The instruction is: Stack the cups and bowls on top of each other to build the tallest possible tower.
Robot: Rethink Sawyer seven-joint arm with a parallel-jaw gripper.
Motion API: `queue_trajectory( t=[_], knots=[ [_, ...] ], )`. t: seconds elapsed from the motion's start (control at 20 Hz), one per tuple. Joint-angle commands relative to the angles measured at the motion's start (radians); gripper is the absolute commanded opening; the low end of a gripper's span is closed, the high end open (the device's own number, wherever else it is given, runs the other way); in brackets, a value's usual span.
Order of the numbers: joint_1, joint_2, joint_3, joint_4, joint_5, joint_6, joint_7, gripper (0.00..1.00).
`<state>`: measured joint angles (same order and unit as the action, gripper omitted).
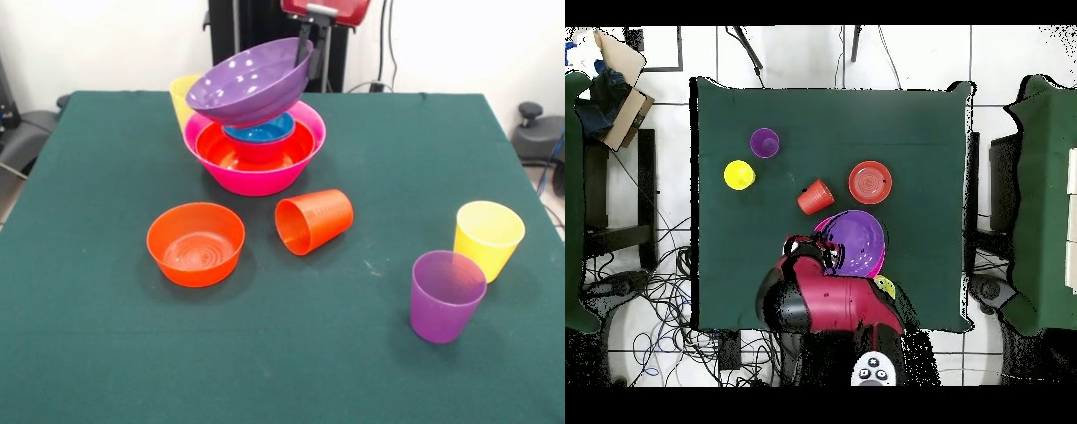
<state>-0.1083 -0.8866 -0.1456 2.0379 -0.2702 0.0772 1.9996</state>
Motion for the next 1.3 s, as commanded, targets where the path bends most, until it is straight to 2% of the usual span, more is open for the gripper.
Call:
queue_trajectory(
  t=[0.05,0.25,0.55,1.0,1.3],
  knots=[
    [-0.077,0.101,0.065,-0.011,-0.005,0.012,0.091,0.00],
    [-0.107,0.126,0.068,-0.012,-0.029,-0.024,0.082,0.00],
    [-0.108,0.182,0.057,-0.035,-0.034,-0.067,0.090,0.00],
    [-0.044,0.178,0.027,-0.018,0.002,-0.070,0.119,0.00],
    [-0.024,0.174,0.021,-0.023,0.017,-0.056,0.125,0.00]
  ],
)
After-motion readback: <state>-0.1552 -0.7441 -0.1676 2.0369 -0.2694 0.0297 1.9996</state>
